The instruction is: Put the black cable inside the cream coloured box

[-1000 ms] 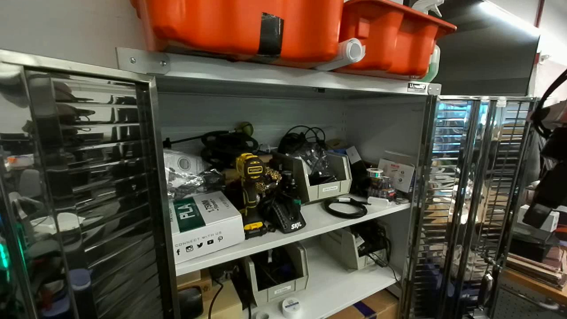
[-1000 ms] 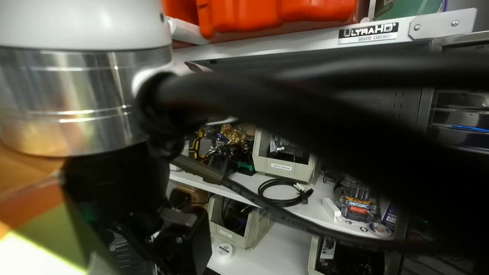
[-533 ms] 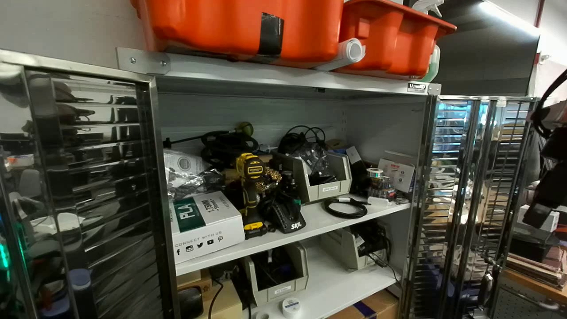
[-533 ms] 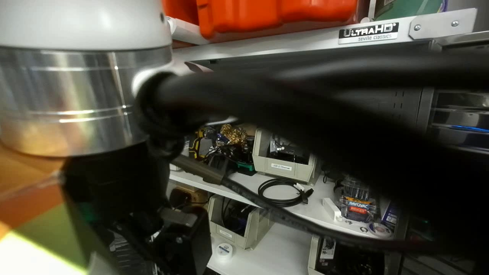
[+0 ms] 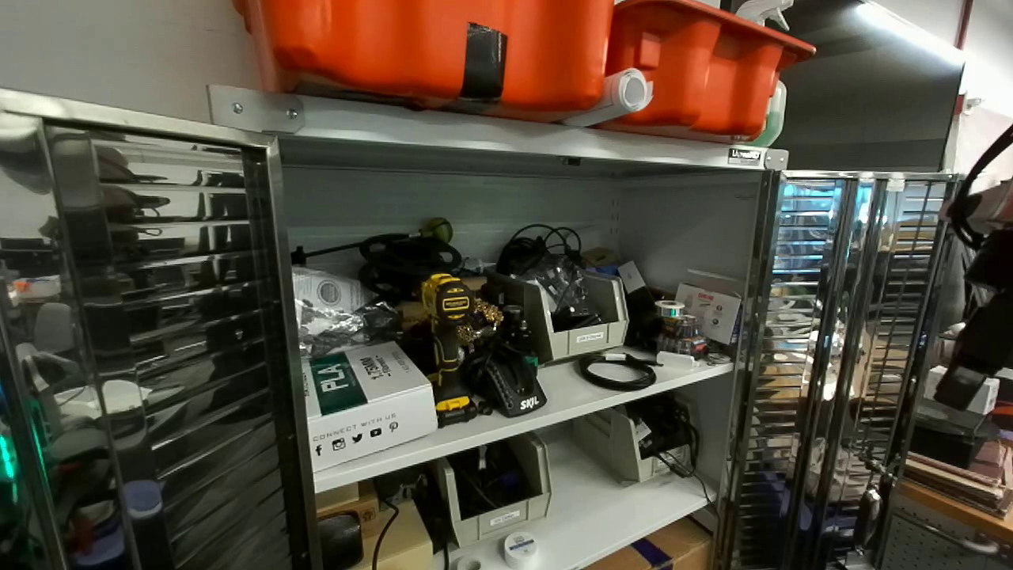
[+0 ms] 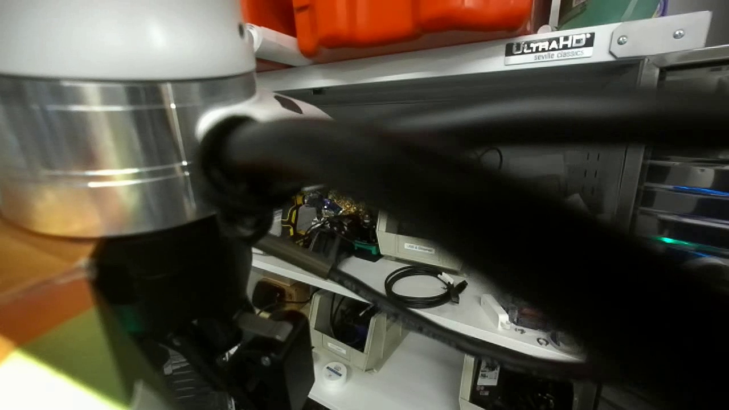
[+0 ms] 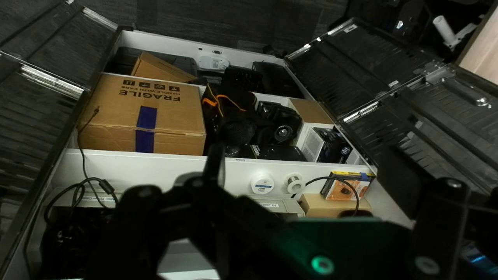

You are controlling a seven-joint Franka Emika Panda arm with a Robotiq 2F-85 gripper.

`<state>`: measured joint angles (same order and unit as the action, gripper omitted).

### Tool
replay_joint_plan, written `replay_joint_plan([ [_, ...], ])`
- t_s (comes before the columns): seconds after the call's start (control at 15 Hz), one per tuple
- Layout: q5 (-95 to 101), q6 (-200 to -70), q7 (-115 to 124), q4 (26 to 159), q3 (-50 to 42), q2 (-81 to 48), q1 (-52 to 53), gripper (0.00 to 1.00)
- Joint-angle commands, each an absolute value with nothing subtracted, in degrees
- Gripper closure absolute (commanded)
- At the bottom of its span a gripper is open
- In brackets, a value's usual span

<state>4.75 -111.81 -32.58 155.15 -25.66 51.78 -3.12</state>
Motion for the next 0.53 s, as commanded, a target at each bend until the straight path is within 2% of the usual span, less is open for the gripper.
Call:
replay_joint_plan([
  [0.0, 3.2, -113.4, -33.2, 154.5, -25.3, 49.1, -3.0, 0.0],
  [0.47, 0.3, -117.4, -33.1, 151.6, -24.3, 40.5, -0.5, 0.0],
])
